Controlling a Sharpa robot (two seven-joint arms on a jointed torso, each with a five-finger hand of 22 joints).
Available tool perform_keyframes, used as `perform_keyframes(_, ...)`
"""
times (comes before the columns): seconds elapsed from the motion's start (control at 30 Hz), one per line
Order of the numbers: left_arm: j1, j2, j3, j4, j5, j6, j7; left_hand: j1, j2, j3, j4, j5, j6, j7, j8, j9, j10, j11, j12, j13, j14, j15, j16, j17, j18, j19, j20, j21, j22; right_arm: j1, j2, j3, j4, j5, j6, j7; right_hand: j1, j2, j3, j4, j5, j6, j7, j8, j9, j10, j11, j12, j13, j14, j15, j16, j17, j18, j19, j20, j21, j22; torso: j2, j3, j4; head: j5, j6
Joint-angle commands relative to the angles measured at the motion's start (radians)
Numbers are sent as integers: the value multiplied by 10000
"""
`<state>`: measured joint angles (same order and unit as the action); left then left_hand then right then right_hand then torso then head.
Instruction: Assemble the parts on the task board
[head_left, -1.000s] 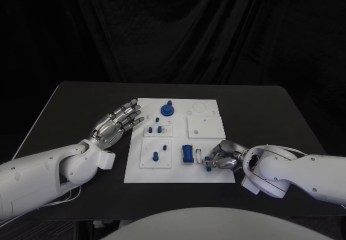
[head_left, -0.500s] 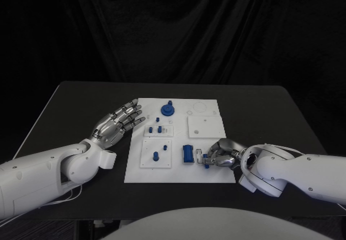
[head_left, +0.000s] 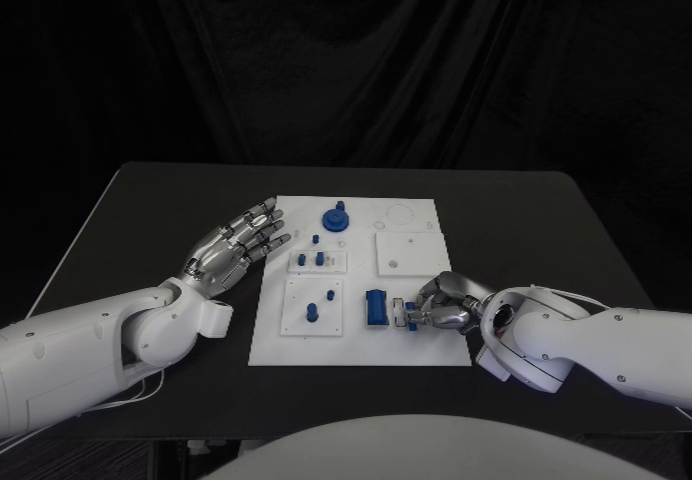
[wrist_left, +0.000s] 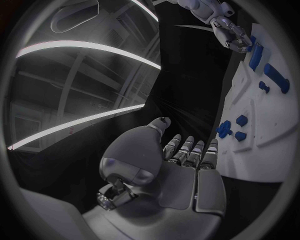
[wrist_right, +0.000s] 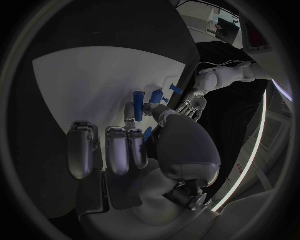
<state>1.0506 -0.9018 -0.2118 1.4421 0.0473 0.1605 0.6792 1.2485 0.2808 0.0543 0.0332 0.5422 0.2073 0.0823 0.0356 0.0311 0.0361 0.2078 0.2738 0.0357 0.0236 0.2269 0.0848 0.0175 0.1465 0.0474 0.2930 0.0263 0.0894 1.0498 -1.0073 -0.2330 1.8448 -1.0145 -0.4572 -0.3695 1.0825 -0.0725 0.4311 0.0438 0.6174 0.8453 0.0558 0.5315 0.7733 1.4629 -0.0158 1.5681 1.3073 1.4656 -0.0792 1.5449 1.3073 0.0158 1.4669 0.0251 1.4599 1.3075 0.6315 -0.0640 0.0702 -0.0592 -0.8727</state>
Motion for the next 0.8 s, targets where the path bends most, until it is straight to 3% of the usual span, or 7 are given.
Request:
perform_keyframes(0.03,-20,24,7,-1,-11,148,298,-81,-6,74,8,61,-18,50,39,6,-5,97,23,11,-20,42,26,11,-170,67,-23,48,2,15,17,10,23,-104,-219,94,-72,27,40,9,-73,53,-53,67,8,1079,-35,27,2635,903,-29,-26,1857,178,536,25,-70,2187,0,2,2,9,1)
perform_keyframes(0.33,-24,69,7,-22,-11,174,272,-81,-6,74,8,61,-18,50,39,6,-5,97,23,11,-20,42,26,11,-170,67,-23,48,2,15,161,33,-117,-110,-35,-100,-476,22,-211,258,-162,84,-52,63,-23,1079,-37,27,2635,899,-32,-33,1834,178,532,18,-75,2185,-12,0,0,55,1)
perform_keyframes(0.4,-24,71,7,-28,-11,178,264,-81,-6,74,8,61,-18,50,39,6,-5,97,23,11,-20,42,26,11,-170,67,-23,48,2,15,193,35,-161,-111,13,-137,-616,85,-388,384,-648,90,-58,52,-45,1079,-41,27,2635,921,-33,7,1941,161,558,17,-16,2207,-9,0,-9,65,1)
perform_keyframes(0.8,-47,131,7,-92,-11,213,242,-88,-8,88,5,61,-23,49,37,5,-4,93,27,11,-24,42,18,9,-170,66,-22,47,-2,15,383,41,-418,-352,248,-450,-855,197,-838,677,-1673,87,-29,-13,-138,1079,-15,27,2635,930,-13,33,1996,155,567,31,8,2215,-14,-13,13,69,1)
